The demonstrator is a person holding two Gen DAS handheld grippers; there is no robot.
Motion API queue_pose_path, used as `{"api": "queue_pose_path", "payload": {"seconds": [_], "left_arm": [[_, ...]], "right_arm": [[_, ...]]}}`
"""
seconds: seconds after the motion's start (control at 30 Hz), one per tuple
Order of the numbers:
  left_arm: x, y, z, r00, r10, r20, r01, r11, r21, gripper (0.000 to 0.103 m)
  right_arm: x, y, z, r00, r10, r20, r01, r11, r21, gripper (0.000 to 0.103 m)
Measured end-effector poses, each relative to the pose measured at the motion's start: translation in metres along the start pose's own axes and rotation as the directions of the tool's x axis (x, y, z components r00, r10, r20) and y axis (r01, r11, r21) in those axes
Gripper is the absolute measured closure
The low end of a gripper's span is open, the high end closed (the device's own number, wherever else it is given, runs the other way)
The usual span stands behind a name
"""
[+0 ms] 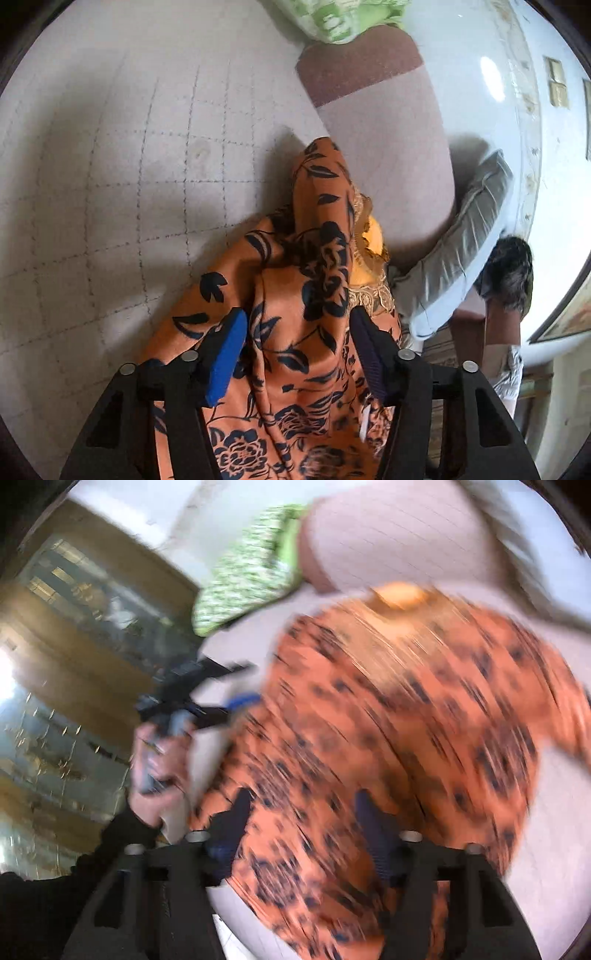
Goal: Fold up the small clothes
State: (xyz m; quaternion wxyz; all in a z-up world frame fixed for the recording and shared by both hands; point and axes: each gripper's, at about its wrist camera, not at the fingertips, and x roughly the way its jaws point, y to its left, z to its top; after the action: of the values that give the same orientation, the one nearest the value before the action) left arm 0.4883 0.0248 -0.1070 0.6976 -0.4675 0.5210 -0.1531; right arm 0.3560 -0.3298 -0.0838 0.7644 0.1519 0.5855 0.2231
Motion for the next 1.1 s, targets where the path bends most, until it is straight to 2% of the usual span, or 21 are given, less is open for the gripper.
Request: {"api": "queue_pose_path", "payload": {"seconds": [0.07, 0.1, 0.2, 0.27, 0.33, 0.4, 0.43, 0.47, 0.5, 0.53, 0.63, 0.7, 0.77, 0.83, 0.87, 0.93, 0.97, 1.0, 1.03, 1.07, 1.1], "left_arm": [[0.006, 0.004, 0.001, 1.0, 0.005, -0.008, -0.005, 1.0, -0.021, 0.052], [0.009, 0.008, 0.001, 1.0, 0.009, -0.011, -0.01, 0.999, -0.041, 0.059], [0.019, 0.018, 0.0, 0.999, -0.012, -0.043, 0.008, 0.995, -0.095, 0.07], [0.02, 0.023, 0.0, 0.999, -0.014, -0.034, 0.011, 0.994, -0.107, 0.071], [0.019, 0.029, 0.002, 0.999, -0.036, -0.019, 0.034, 0.992, -0.121, 0.071], [0.015, 0.038, 0.003, 0.999, -0.042, 0.005, 0.042, 0.99, -0.138, 0.07], [0.016, 0.039, 0.004, 0.999, -0.036, 0.001, 0.036, 0.99, -0.139, 0.07], [0.019, 0.038, 0.005, 0.999, -0.046, -0.009, 0.044, 0.989, -0.141, 0.072], [0.023, 0.035, 0.004, 0.998, -0.058, -0.022, 0.055, 0.99, -0.133, 0.09], [0.022, 0.033, 0.003, 0.998, -0.052, -0.025, 0.048, 0.991, -0.123, 0.097], [0.006, 0.019, 0.0, 0.998, -0.063, -0.001, 0.062, 0.994, -0.086, 0.098], [-0.022, 0.004, -0.005, 0.993, -0.093, 0.068, 0.097, 0.994, -0.059, 0.099], [-0.054, -0.009, -0.011, 0.982, -0.079, 0.172, 0.082, 0.997, -0.009, 0.099], [-0.074, -0.012, -0.015, 0.97, -0.067, 0.236, 0.067, 0.998, 0.008, 0.099], [-0.074, -0.008, -0.015, 0.97, -0.041, 0.238, 0.043, 0.999, -0.003, 0.099], [-0.056, 0.009, -0.008, 0.972, 0.072, 0.222, -0.062, 0.997, -0.049, 0.097], [-0.044, 0.022, -0.002, 0.972, 0.119, 0.203, -0.103, 0.991, -0.083, 0.096], [-0.03, 0.039, 0.005, 0.979, 0.135, 0.156, -0.115, 0.985, -0.132, 0.096], [-0.021, 0.053, 0.01, 0.989, 0.099, 0.106, -0.078, 0.979, -0.188, 0.096], [-0.02, 0.061, 0.009, 0.995, 0.058, 0.086, -0.038, 0.973, -0.226, 0.094], [-0.02, 0.065, 0.007, 0.997, 0.007, 0.078, 0.014, 0.964, -0.264, 0.091]], "right_arm": [[0.02, 0.011, 0.041, 0.998, 0.058, -0.038, -0.059, 0.998, -0.027, 0.039], [0.034, 0.014, 0.062, 0.996, 0.079, -0.045, -0.079, 0.997, -0.013, 0.039], [0.099, 0.018, 0.128, 0.997, 0.036, -0.067, -0.036, 0.999, -0.004, 0.039], [0.146, 0.004, 0.155, 0.994, 0.004, -0.11, 0.001, 0.999, 0.043, 0.039], [0.181, -0.013, 0.169, 0.989, 0.016, -0.149, -0.002, 0.995, 0.1, 0.041], [0.205, -0.022, 0.178, 0.987, 0.0, -0.163, 0.019, 0.993, 0.116, 0.045], [0.215, -0.026, 0.179, 0.987, -0.006, -0.162, 0.028, 0.99, 0.135, 0.053], [0.222, -0.03, 0.178, 0.986, 0.009, -0.165, 0.017, 0.988, 0.157, 0.075], [0.224, -0.032, 0.177, 0.985, 0.026, -0.173, 0.005, 0.984, 0.176, 0.089], [0.223, -0.03, 0.175, 0.984, 0.025, -0.175, 0.007, 0.983, 0.183, 0.097], [0.203, -0.017, 0.172, 0.991, 0.019, -0.132, -0.001, 0.991, 0.135, 0.098], [0.181, -0.01, 0.173, 0.996, 0.024, -0.088, -0.013, 0.992, 0.127, 0.098], [0.158, -0.009, 0.175, 0.998, 0.046, -0.031, -0.041, 0.991, 0.126, 0.098], [0.151, -0.008, 0.175, 0.999, 0.034, -0.017, -0.031, 0.993, 0.115, 0.098], [0.156, -0.011, 0.174, 0.999, 0.013, -0.029, -0.009, 0.993, 0.121, 0.099], [0.175, -0.021, 0.169, 0.996, -0.051, -0.079, 0.061, 0.99, 0.128, 0.099], [0.188, -0.025, 0.167, 0.99, -0.091, -0.11, 0.104, 0.989, 0.11, 0.098], [0.202, -0.029, 0.164, 0.98, -0.134, -0.146, 0.149, 0.984, 0.097, 0.095], [0.208, -0.034, 0.159, 0.97, -0.175, -0.171, 0.195, 0.975, 0.108, 0.092], [0.203, -0.035, 0.153, 0.972, -0.169, -0.162, 0.191, 0.974, 0.126, 0.091], [0.19, -0.032, 0.145, 0.983, -0.132, -0.128, 0.148, 0.98, 0.129, 0.087]]}}
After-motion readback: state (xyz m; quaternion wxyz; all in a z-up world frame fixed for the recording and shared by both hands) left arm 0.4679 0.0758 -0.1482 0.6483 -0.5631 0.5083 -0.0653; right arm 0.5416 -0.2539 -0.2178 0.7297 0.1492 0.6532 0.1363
